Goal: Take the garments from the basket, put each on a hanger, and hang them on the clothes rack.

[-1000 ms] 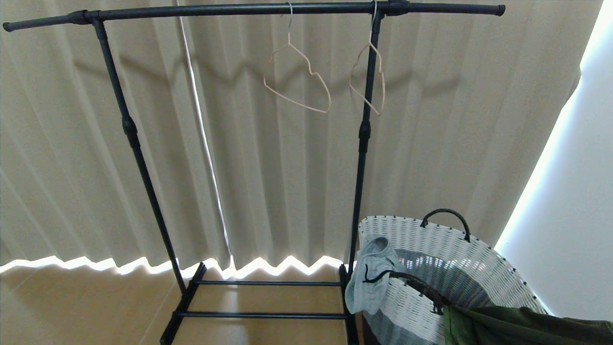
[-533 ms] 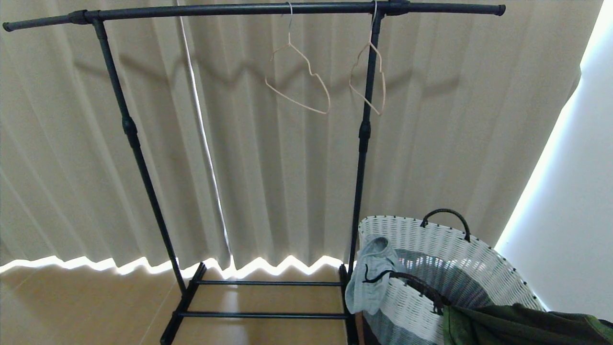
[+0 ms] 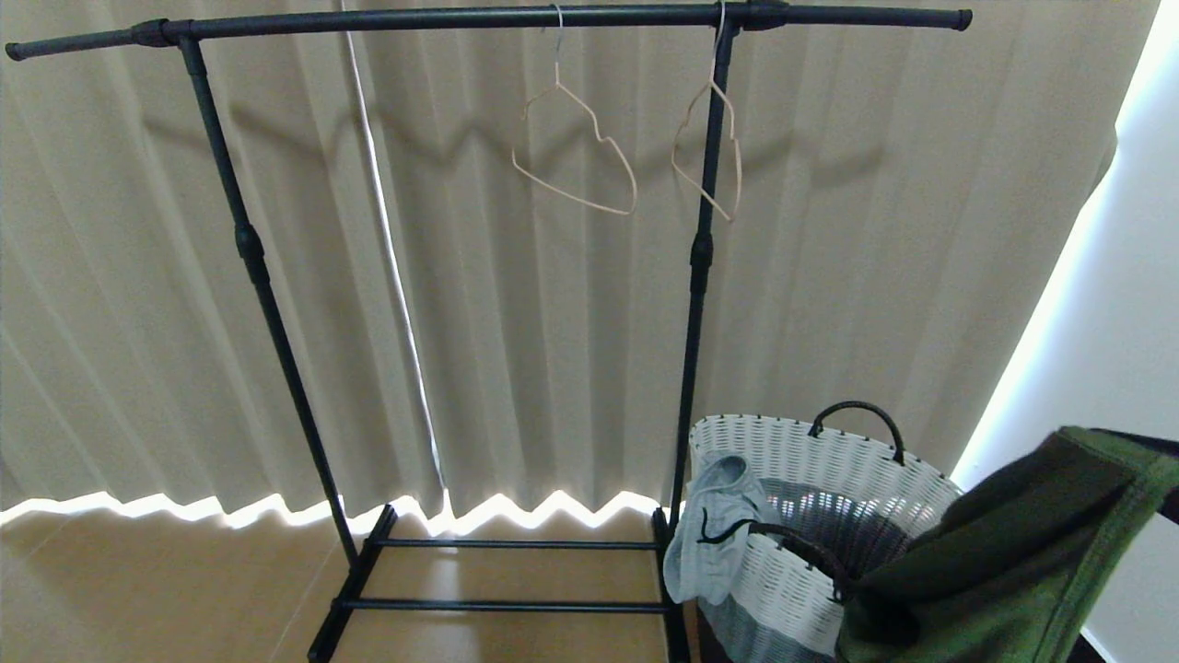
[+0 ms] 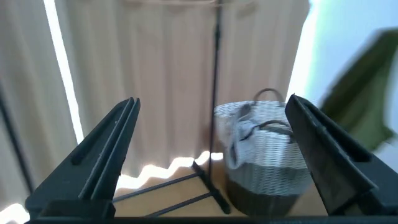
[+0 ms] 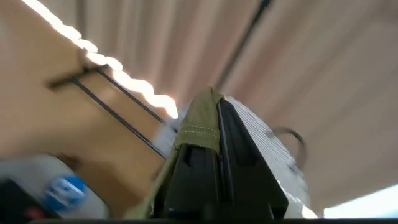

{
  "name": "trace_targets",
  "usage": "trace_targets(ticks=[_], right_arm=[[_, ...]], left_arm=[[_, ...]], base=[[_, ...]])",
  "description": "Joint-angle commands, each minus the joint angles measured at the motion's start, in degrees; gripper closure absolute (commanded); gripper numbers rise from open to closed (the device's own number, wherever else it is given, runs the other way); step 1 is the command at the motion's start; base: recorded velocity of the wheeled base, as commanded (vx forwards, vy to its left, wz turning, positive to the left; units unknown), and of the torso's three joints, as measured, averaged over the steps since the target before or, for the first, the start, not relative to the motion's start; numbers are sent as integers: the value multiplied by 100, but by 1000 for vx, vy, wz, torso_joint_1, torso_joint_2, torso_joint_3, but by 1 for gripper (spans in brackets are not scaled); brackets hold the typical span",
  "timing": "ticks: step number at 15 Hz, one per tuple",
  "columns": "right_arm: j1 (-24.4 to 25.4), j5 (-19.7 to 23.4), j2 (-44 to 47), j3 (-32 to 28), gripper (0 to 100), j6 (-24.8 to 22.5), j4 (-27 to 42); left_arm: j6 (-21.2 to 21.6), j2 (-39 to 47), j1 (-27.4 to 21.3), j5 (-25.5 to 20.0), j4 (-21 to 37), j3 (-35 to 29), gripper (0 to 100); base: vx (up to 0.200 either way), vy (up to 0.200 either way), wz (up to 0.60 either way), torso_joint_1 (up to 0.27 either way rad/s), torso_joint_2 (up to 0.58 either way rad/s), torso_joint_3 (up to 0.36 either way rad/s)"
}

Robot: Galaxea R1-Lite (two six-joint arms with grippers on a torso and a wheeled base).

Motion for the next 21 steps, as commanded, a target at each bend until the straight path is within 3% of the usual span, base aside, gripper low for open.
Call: trace_targets(ticks=[1, 2, 5, 6, 10, 11, 12, 16, 21], right_arm=[[408, 4, 1064, -746, 100, 544, -37], [513, 4, 1345, -957, 100, 887, -63], [663, 4, 1626, -1256, 100, 1098, -72], [689, 4, 1784, -1370, 100, 1159, -72], [733, 4, 2320, -1388, 100, 1159, -898], [742, 4, 2329, -1388, 100, 1159, -916], [1049, 4, 2496, -1414, 100, 1168, -1188], [1401, -5, 2936, -1458, 100, 1326, -1997], [1779, -5, 3191, -1388, 100, 1370, -2506]], left_arm=[[139, 1725, 0, -221, 0, -1009, 0], [289, 2604, -9, -212, -17, -1510, 0], [464, 3984, -132, -186, -35, -2046, 0], [561, 4590, -633, -36, -193, -2107, 0], [473, 6093, -2839, 2038, -1503, -2151, 0], [464, 6111, -2874, 2055, -1520, -2160, 0], [429, 6673, -3525, 2258, -1828, -2310, 0], [-63, 7781, -4571, 2715, -2777, -2397, 0], [-151, 8818, -5344, 2829, -3955, -2485, 0]], base=[[0, 0, 0, 0, 0, 0], [0, 0, 0, 0, 0, 0], [0, 0, 0, 0, 0, 0], [0, 0, 0, 0, 0, 0], [0, 0, 0, 0, 0, 0], [0, 0, 0, 0, 0, 0], [0, 0, 0, 0, 0, 0], [0, 0, 0, 0, 0, 0], [0, 0, 0, 0, 0, 0]])
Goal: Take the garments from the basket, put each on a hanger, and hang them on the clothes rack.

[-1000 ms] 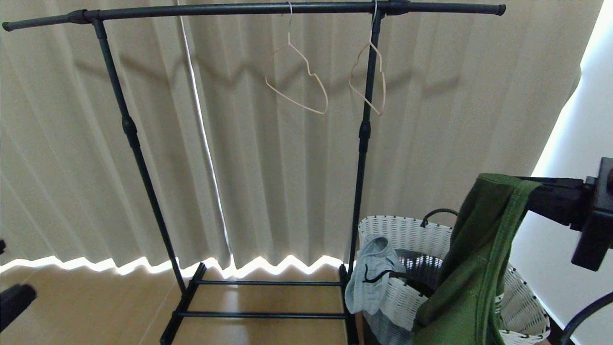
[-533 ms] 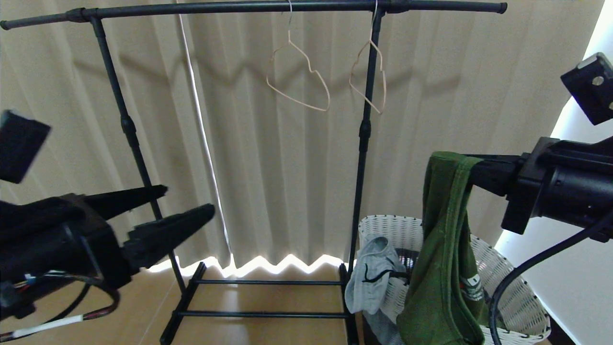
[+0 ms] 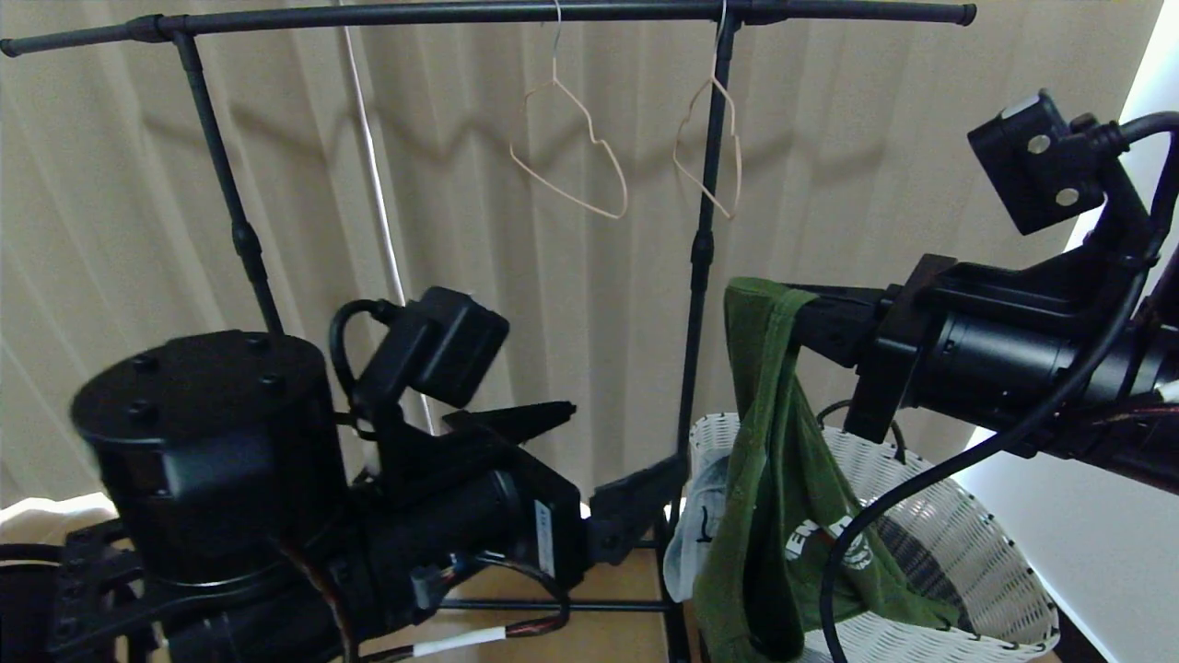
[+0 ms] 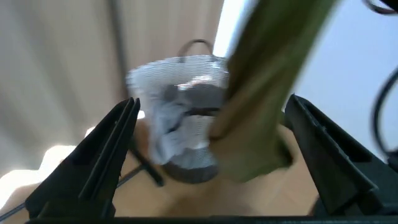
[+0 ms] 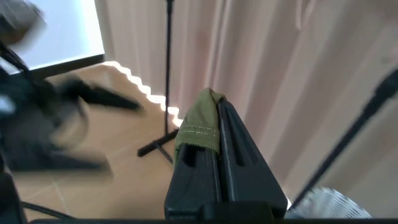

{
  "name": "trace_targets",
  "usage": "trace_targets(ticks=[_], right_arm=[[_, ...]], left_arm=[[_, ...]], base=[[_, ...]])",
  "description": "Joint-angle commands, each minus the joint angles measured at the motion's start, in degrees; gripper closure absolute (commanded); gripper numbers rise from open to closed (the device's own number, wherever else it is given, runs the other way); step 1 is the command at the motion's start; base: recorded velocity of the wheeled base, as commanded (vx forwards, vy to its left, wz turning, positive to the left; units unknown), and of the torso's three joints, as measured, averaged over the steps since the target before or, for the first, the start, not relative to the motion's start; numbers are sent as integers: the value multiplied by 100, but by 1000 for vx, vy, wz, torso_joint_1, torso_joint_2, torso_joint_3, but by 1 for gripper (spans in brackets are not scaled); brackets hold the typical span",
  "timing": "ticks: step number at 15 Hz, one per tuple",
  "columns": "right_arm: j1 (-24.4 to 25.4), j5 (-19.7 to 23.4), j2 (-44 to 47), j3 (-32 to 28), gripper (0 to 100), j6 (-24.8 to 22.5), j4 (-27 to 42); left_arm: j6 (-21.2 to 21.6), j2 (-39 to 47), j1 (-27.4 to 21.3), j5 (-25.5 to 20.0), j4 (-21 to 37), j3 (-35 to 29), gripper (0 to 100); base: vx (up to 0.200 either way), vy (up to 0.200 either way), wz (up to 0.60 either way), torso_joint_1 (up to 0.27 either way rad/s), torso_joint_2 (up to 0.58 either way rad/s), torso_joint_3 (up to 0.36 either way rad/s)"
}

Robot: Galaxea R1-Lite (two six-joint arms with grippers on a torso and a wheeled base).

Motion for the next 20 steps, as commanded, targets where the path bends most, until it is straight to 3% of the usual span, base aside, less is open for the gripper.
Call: trace_targets(ticks=[1, 5, 8, 14, 20], right_arm=[[203, -7, 122, 69, 100, 6, -51], [221, -24, 96, 77, 100, -3, -68], [221, -33, 70, 95, 100, -3, -68], [212, -42, 43, 130, 100, -3, -77], [185, -59, -229, 165, 100, -20, -60]], left_arm=[[-183, 660, -382, 8, -398, -72, 0], [-491, 1126, -461, 78, -1014, -142, 0], [-755, 1662, -408, 720, -1268, -362, 0], [-746, 1592, -329, 817, -1260, -151, 0], [-403, 1697, -215, 861, -1233, 675, 0]], base=[[0, 0, 0, 0, 0, 0], [0, 0, 0, 0, 0, 0], [0, 0, 0, 0, 0, 0], [0, 0, 0, 0, 0, 0], [0, 0, 0, 0, 0, 0]])
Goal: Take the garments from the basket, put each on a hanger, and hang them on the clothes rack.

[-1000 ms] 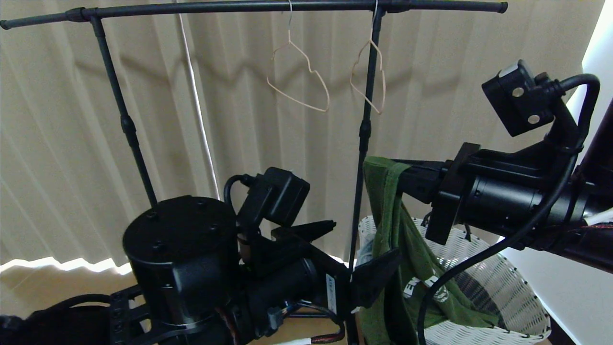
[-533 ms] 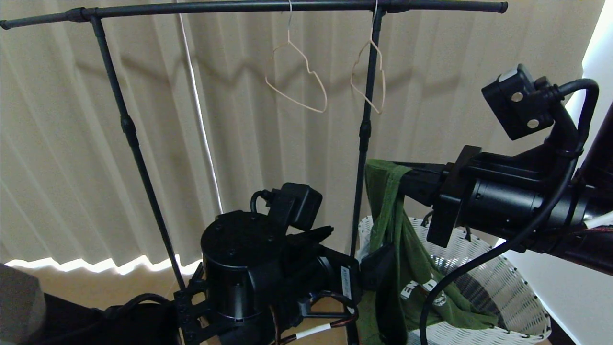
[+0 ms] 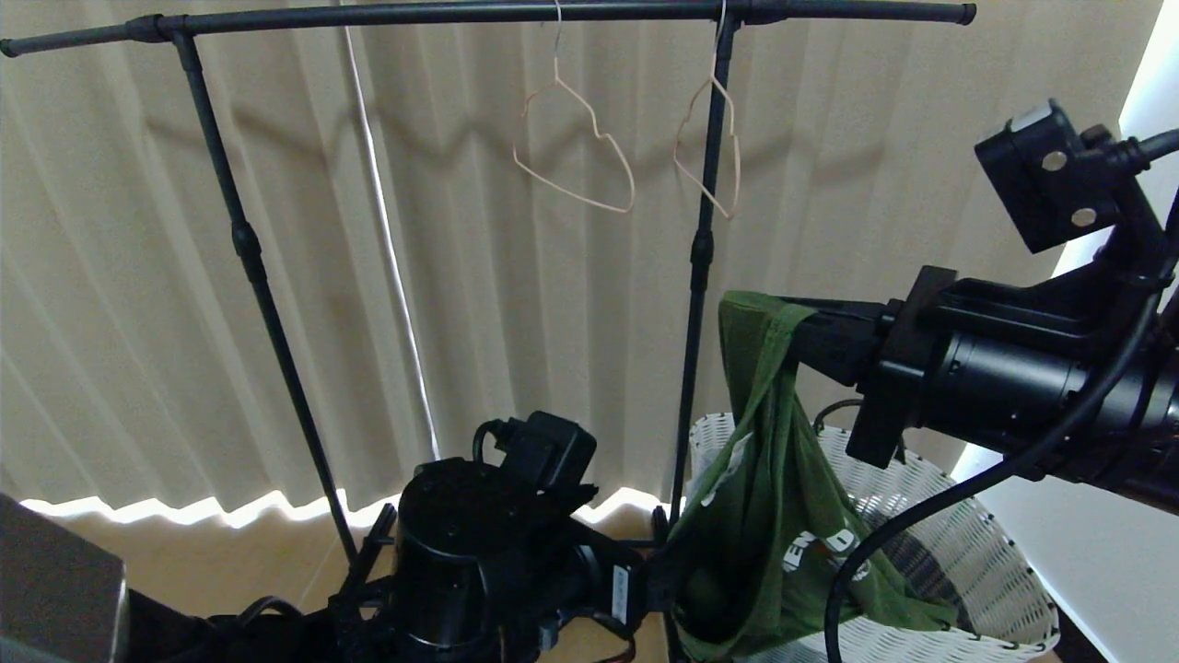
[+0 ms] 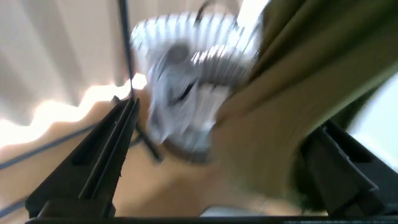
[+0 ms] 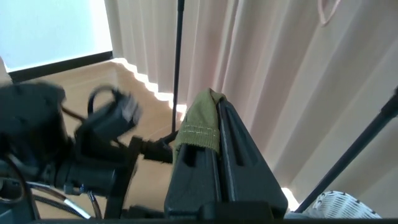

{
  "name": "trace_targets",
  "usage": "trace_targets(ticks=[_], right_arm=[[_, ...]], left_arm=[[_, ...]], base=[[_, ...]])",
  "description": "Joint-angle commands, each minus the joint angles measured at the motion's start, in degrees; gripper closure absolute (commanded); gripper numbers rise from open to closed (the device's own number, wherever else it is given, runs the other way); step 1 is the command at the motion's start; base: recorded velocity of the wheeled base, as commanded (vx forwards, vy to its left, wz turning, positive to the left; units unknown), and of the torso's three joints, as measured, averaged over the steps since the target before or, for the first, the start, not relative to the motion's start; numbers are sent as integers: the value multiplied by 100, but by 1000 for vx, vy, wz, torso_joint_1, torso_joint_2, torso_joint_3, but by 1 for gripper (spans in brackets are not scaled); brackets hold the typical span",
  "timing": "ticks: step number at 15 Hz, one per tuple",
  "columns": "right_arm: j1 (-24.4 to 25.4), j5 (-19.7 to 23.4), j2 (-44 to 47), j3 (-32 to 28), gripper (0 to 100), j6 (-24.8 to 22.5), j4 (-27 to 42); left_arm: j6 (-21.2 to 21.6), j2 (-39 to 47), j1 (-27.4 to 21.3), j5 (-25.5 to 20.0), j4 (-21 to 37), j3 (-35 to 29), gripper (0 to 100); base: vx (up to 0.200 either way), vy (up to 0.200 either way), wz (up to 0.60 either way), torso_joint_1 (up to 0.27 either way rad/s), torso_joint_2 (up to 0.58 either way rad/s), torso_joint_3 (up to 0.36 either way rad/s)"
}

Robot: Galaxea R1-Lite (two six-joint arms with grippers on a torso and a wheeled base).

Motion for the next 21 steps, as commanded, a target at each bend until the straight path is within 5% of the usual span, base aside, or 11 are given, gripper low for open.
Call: trace_targets(ticks=[1, 9, 10, 12, 14, 16, 18, 21], right_arm=[[-14, 4, -155, 60, 100, -3, -1], [-5, 22, -348, 306, 100, 6, -19], [-5, 22, -366, 298, 100, 6, -19], [-22, 4, -383, 306, 100, 6, -10], [-365, 13, -366, 386, 100, -3, -10], [-506, 22, -357, 500, 100, 6, -10], [-532, 30, -357, 473, 100, 23, -27], [-558, 22, -462, 412, 100, 6, -335]], left_arm=[[87, -21, -20, -1, -16, 282, 0], [139, -12, -152, -1, -7, 643, 0], [227, -12, -161, -1, -16, 748, 100], [350, -38, -170, 7, -112, 862, 100], [368, -478, -161, 34, -859, 1179, 100], [755, -996, 41, 34, -833, 1328, 100], [1168, -1849, 736, 25, -77, 915, 100], [1256, -3202, 1342, -107, 2832, -975, 100]], base=[[0, 0, 0, 0, 0, 0], [0, 0, 0, 0, 0, 0], [0, 0, 0, 0, 0, 0], [0, 0, 0, 0, 0, 0], [0, 0, 0, 0, 0, 0], [0, 0, 0, 0, 0, 0], [0, 0, 0, 0, 0, 0], [0, 0, 0, 0, 0, 0]])
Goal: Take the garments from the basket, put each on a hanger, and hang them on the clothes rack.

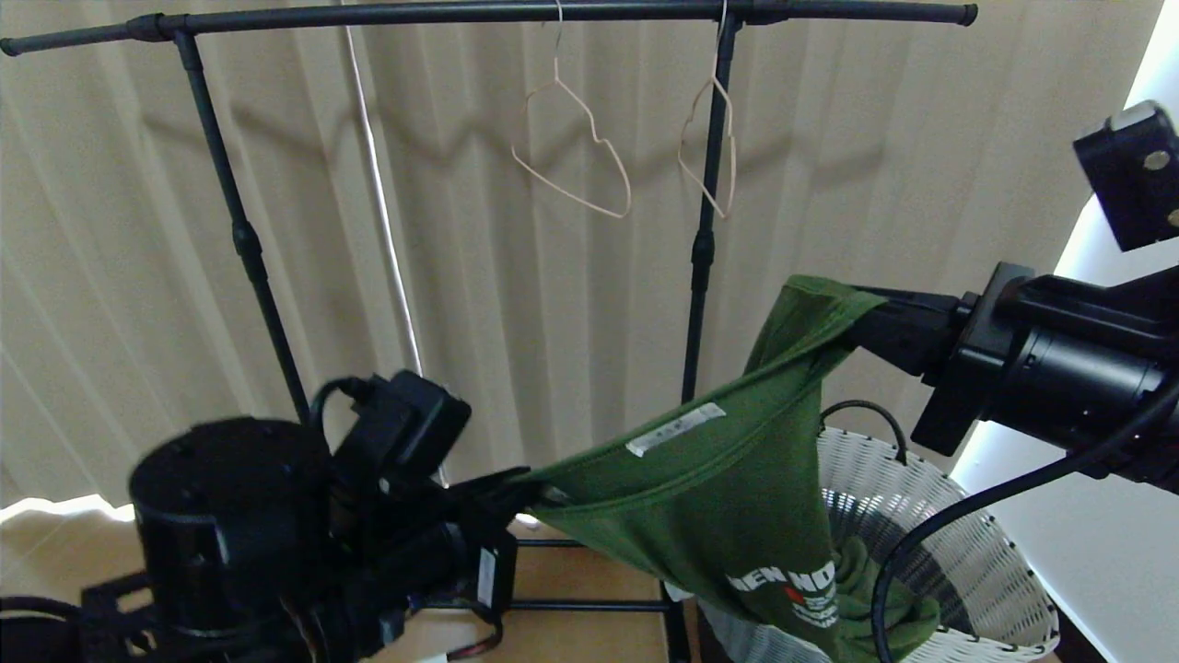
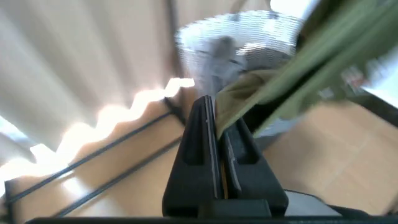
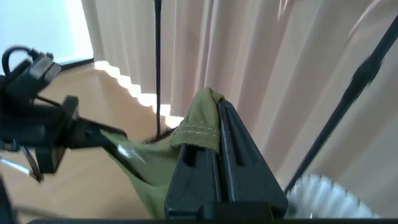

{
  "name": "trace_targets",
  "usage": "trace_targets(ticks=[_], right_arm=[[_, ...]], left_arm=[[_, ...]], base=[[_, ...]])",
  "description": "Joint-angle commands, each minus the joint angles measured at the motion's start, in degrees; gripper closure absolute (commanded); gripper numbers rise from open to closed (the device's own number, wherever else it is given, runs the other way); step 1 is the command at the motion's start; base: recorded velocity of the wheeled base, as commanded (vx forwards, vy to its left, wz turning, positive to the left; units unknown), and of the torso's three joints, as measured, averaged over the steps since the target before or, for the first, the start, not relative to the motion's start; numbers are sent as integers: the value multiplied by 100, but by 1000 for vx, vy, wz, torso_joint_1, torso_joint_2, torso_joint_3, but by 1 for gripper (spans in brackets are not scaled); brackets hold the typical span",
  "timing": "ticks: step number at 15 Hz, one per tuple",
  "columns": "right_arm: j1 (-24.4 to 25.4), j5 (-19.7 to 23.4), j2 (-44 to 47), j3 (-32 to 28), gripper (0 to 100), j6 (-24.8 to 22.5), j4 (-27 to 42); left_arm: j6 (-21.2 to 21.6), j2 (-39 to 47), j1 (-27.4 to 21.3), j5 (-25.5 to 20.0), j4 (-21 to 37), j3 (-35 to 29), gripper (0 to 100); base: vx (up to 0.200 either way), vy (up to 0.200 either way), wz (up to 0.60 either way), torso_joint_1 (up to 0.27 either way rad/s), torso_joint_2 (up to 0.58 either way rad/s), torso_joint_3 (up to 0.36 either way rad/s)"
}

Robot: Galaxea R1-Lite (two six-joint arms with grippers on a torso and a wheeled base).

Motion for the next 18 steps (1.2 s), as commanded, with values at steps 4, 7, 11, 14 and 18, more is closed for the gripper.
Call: trace_targets(ticks=[4, 7, 11, 14, 18], right_arm=[[-370, 17, -59, -188, 100, 0, -330], [-801, 26, 117, -390, 100, 0, -339], [-1222, 17, 310, -425, 100, -44, -295], [-1222, -9, 363, -417, 100, -44, -313], [-1442, -18, 345, -373, 100, -53, -278]], left_arm=[[132, -1477, 1023, -227, 3709, -3476, 100], [124, -1143, 1023, -227, 4219, -4249, 100], [132, -493, 996, -25, 4395, -4188, 100], [62, -475, 970, 213, 4518, -4144, 100], [-8, -1064, 715, 186, 4518, -3634, 100]], base=[[0, 0, 0, 0, 0, 0], [0, 0, 0, 0, 0, 0], [0, 0, 0, 0, 0, 0], [0, 0, 0, 0, 0, 0], [0, 0, 0, 0, 0, 0]])
